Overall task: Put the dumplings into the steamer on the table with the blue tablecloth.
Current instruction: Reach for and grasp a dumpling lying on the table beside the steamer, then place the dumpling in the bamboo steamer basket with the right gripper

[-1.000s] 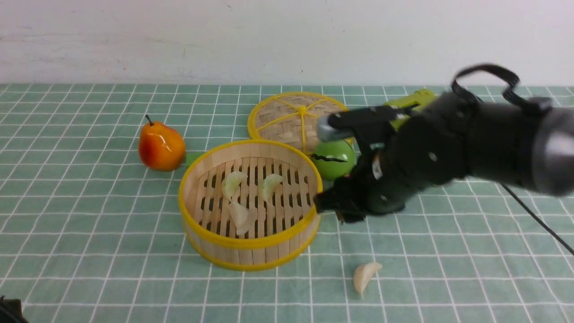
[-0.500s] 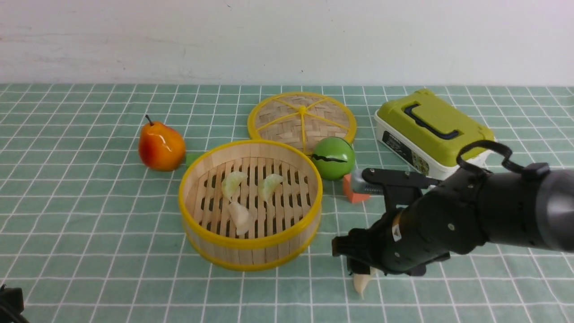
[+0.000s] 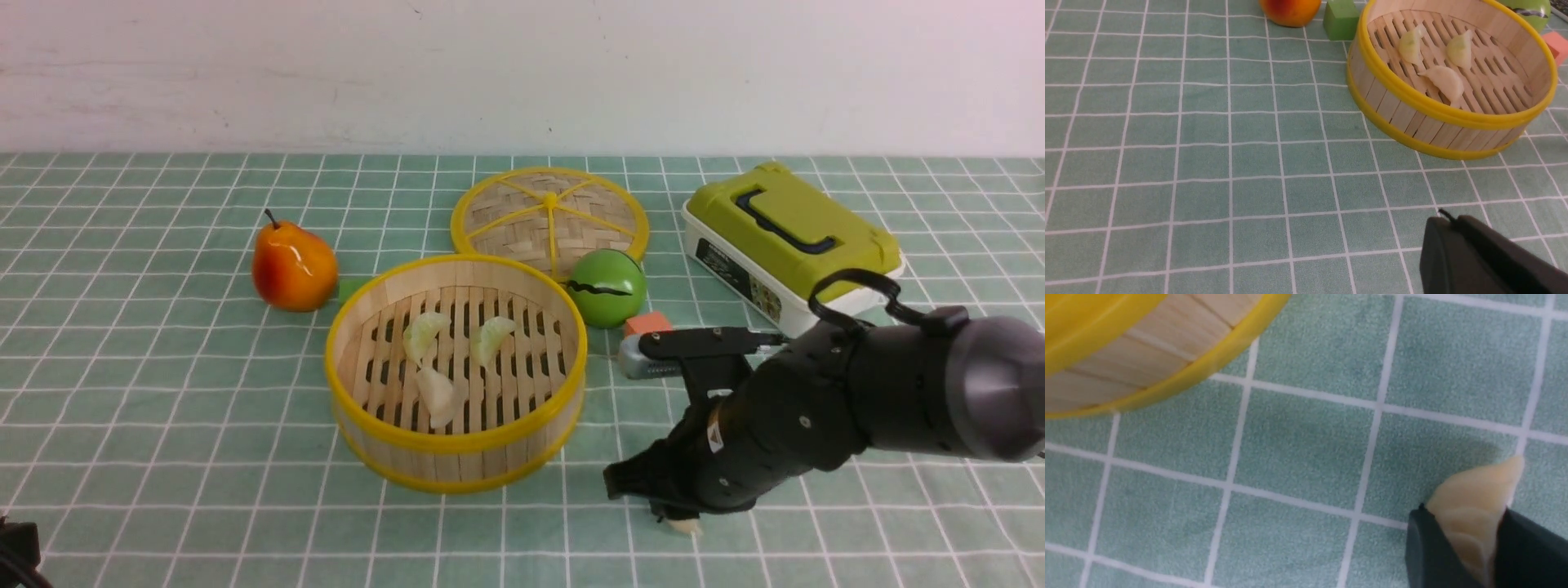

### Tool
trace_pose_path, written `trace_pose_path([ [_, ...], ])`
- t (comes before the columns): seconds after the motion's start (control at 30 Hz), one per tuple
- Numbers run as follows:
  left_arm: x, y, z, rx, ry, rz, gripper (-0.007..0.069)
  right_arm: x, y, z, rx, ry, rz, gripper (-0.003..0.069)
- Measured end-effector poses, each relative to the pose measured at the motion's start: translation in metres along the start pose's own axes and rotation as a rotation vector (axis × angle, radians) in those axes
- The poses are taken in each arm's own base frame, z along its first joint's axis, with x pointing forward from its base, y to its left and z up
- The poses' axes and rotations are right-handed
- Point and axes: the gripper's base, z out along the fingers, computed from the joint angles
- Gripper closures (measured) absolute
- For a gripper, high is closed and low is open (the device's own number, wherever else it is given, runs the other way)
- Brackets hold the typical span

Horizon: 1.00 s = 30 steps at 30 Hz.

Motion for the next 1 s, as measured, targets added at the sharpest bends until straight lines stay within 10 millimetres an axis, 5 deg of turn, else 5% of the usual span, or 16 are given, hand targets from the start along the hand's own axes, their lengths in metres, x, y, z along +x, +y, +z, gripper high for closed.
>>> trace_pose_path([
  [0.2,0.000,0.000,0.000,0.000,0.000,0.000,0.0608,-0.007,0.003,-0.027,0.019,0.047,-0.108,0.0478],
  [0.37,0.000,0.000,0.000,0.000,0.000,0.000,0.0607,-0.054,0.031,-0.082,-0.121,-0.118,-0.129,0.0478],
  [0.5,0.000,0.000,0.000,0.000,-0.001,0.000,0.0606,-0.082,0.053,-0.098,-0.253,-0.191,-0.139,0.0478],
  [0.73,0.000,0.000,0.000,0.002,-0.003,0.000,0.0596,-0.114,0.086,-0.028,-0.428,-0.144,-0.126,0.0478],
  [0.8,0.000,0.000,0.000,0.002,-0.003,0.000,0.0596,-0.113,0.087,0.001,-0.431,-0.100,-0.102,0.0478],
  [1.0,0.000,0.000,0.000,0.002,-0.003,0.000,0.0589,-0.105,0.084,0.035,-0.402,-0.032,-0.101,0.0477],
])
